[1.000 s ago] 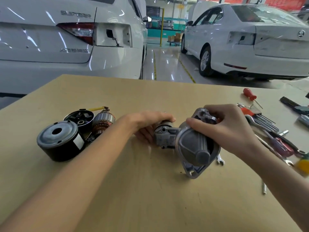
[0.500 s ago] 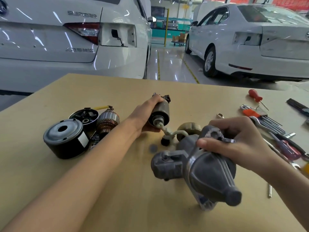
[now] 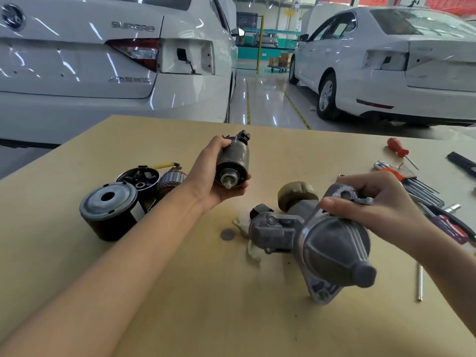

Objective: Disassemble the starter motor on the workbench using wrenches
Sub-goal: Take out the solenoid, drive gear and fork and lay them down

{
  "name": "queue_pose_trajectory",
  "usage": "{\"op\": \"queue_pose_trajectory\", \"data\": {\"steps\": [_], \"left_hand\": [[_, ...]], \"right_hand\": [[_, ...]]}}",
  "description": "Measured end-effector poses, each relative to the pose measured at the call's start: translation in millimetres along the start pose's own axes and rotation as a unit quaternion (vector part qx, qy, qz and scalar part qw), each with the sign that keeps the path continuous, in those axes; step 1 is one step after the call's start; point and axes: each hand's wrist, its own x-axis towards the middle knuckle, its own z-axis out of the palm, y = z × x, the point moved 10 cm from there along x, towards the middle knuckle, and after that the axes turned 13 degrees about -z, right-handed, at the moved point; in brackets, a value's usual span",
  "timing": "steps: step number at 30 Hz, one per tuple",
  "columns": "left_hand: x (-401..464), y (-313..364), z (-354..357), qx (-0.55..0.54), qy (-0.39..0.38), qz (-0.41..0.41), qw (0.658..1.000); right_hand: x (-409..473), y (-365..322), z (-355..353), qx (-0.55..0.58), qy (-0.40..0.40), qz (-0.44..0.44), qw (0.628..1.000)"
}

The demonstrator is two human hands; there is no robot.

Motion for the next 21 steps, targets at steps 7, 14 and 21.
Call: {"op": "queue_pose_trajectory", "data": {"steps": [7, 14, 21], "left_hand": [[-25, -1, 2, -0.055, -0.042, -0.007, 0.998], [-47, -15, 14, -0.168, -0.165, -0.024, 0.972], [-55, -2, 22, -0.063, -0.176, 0.081, 0.979]], "right_hand": [[0, 17, -8, 0.083, -0.062, 0.001, 0.995], [-15, 47, -8, 0.249, -0.146, 0.06, 0.956], [-13, 54, -16, 0.247, -0.13, 0.062, 0.958]]}}
